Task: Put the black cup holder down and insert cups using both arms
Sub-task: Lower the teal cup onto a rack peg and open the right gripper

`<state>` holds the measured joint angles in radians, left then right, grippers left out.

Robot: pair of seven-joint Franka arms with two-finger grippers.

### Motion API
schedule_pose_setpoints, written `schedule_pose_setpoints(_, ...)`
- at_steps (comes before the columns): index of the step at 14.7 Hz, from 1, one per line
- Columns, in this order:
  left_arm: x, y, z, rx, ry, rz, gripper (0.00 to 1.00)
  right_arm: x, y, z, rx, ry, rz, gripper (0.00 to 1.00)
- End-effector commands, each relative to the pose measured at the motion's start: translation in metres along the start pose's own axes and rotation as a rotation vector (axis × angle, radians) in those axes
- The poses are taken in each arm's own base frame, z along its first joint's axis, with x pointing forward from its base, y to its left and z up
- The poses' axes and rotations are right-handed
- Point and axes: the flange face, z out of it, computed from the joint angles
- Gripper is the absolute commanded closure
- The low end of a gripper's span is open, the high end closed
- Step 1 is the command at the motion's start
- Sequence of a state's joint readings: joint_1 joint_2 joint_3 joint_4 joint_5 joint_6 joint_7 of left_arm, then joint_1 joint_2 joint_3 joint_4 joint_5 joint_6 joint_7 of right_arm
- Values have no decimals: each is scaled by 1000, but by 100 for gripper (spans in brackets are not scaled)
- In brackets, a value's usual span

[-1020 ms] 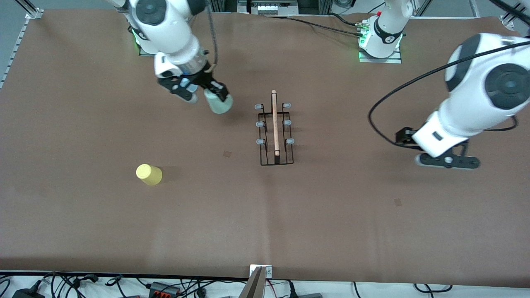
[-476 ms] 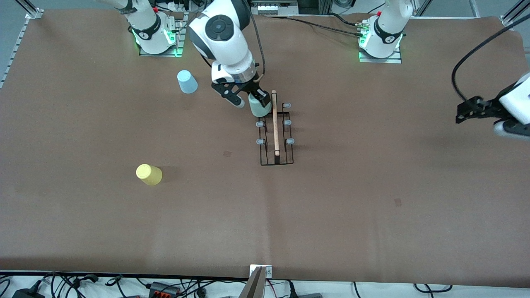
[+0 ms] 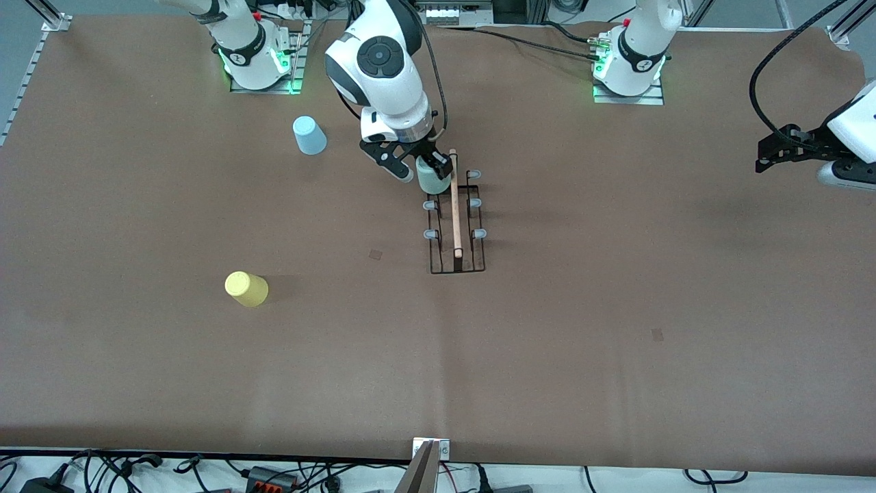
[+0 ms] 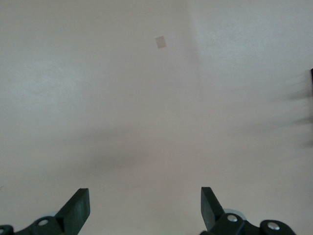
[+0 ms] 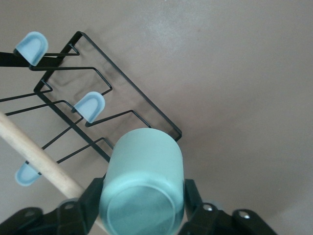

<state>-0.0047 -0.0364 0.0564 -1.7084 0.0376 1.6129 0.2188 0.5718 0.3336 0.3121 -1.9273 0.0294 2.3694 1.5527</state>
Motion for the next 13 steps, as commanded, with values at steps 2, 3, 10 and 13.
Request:
schedule_pose_setpoints(2,3,6,-3,-14,17,24,0,30,-3,-34,15,36,-23,0)
schedule_pose_setpoints(3,4,8,-3,-13,18,27,0,47,1,-51,3,48,-55,0)
schedule_pose_setpoints(10,5,10,-2,-27,20,28,0,275,94,-99,-141,85,-427,0)
schedule_pose_setpoints(13,6,10,-2,-41,21,24,0,356,130,-81,-142,111,-534,0)
